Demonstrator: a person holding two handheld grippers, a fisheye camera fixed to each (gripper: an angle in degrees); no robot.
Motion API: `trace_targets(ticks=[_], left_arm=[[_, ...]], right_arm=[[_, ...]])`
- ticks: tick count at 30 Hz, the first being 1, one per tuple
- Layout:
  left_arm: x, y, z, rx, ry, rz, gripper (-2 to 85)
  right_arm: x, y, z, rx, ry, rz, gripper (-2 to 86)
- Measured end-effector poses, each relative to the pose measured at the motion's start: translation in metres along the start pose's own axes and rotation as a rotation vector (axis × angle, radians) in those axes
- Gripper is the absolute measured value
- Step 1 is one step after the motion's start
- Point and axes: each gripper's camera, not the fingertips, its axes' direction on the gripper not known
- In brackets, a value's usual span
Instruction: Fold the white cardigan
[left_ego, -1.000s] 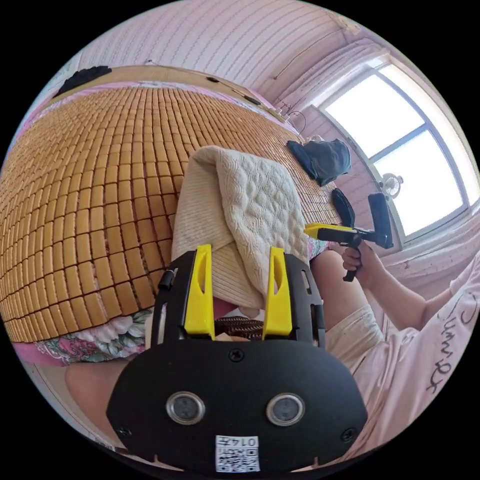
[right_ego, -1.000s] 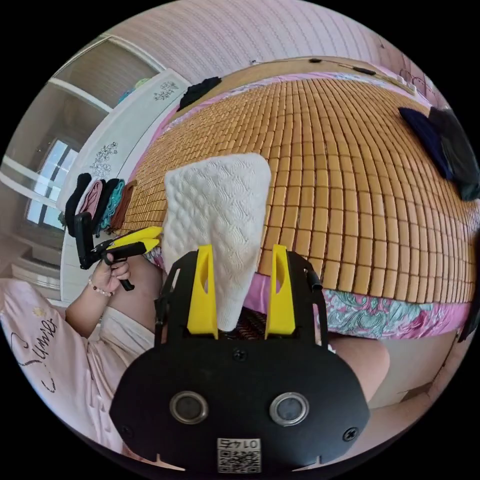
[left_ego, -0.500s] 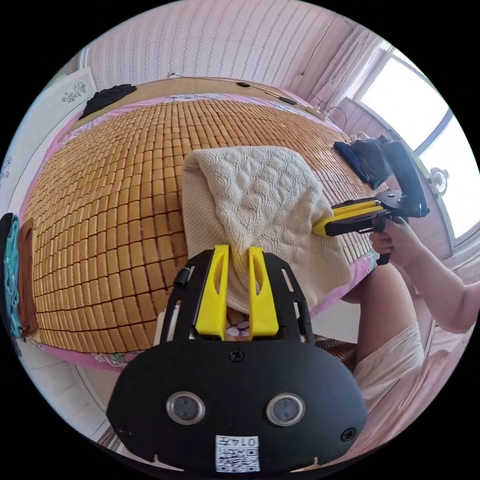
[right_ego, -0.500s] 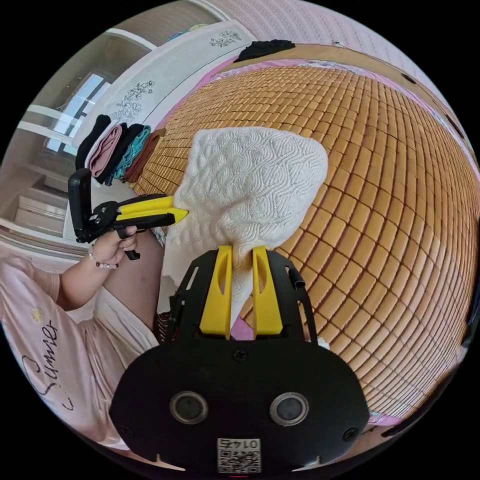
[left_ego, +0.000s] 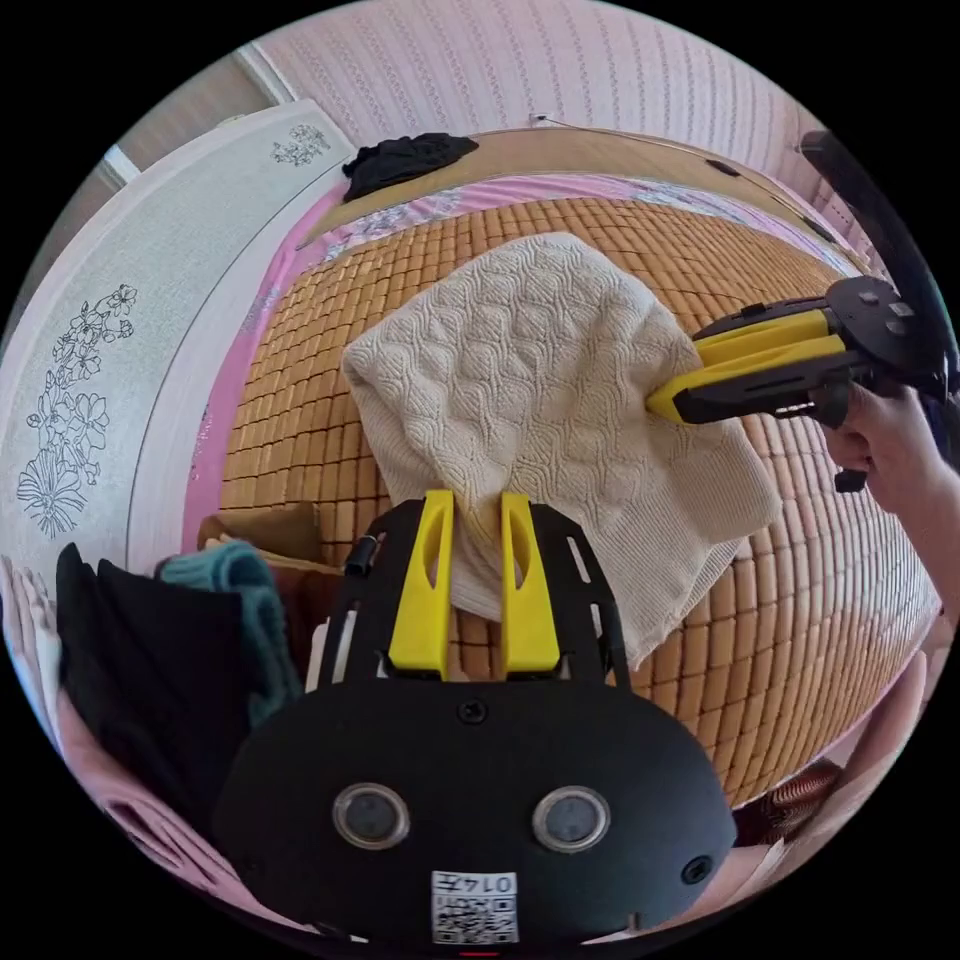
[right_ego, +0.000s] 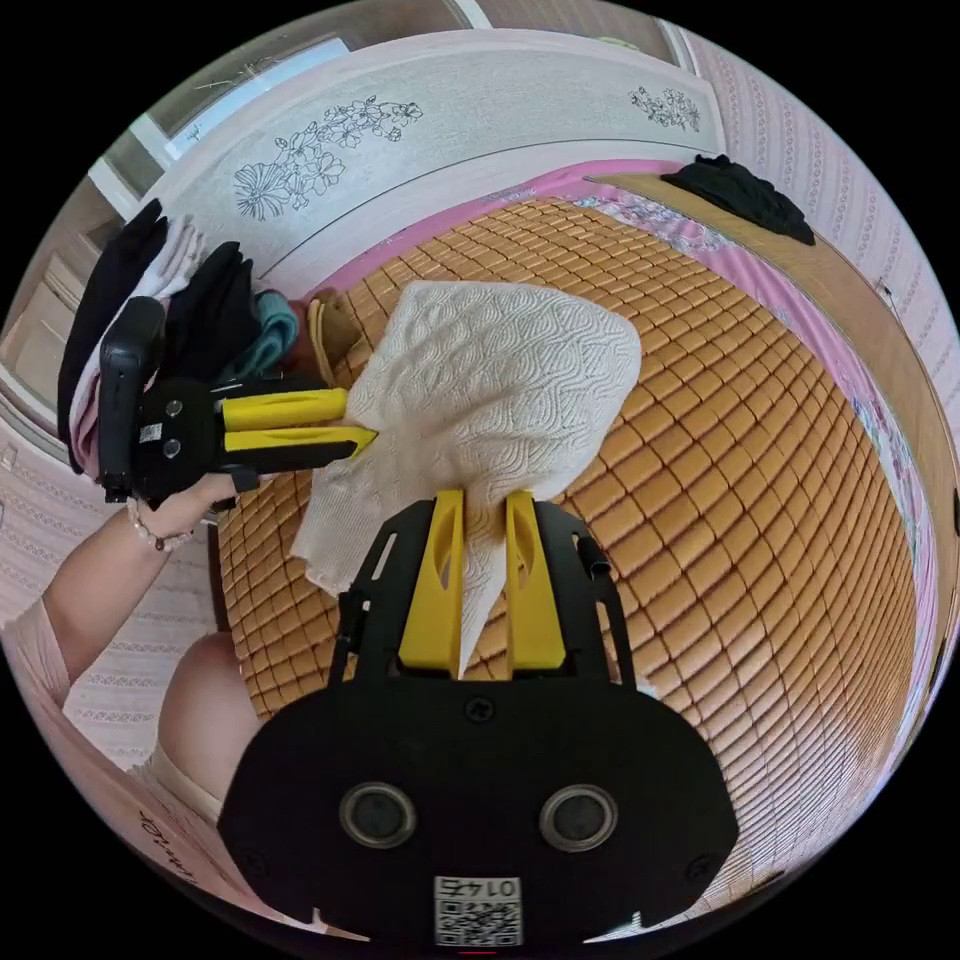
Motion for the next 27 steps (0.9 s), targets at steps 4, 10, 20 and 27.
trace_targets(ticks=[4, 10, 20, 27], left_arm=[[-0.038, -0.045, 0.016, -0.014, -0.153, -0.177, 8.1], [-0.026, -0.037, -0.016, 0.169, -0.133, -0.192, 8.0], [0.165, 0.014, -0.103, 0.255, -0.019, 0.186, 8.3], [0.353, 0.057, -0.197, 0.379, 0.046, 0.497, 8.1]], right_arm=[[-0.006, -0.118, 0.022, 0.082, 0.02, 0.063, 9.8], [-0.006, -0.112, -0.008, 0.145, -0.024, 0.016, 10.2], [-0.017, 0.16, -0.147, 0.048, 0.142, -0.047, 9.8], [-0.012, 0.453, -0.307, 0.006, 0.276, 0.381, 9.8]])
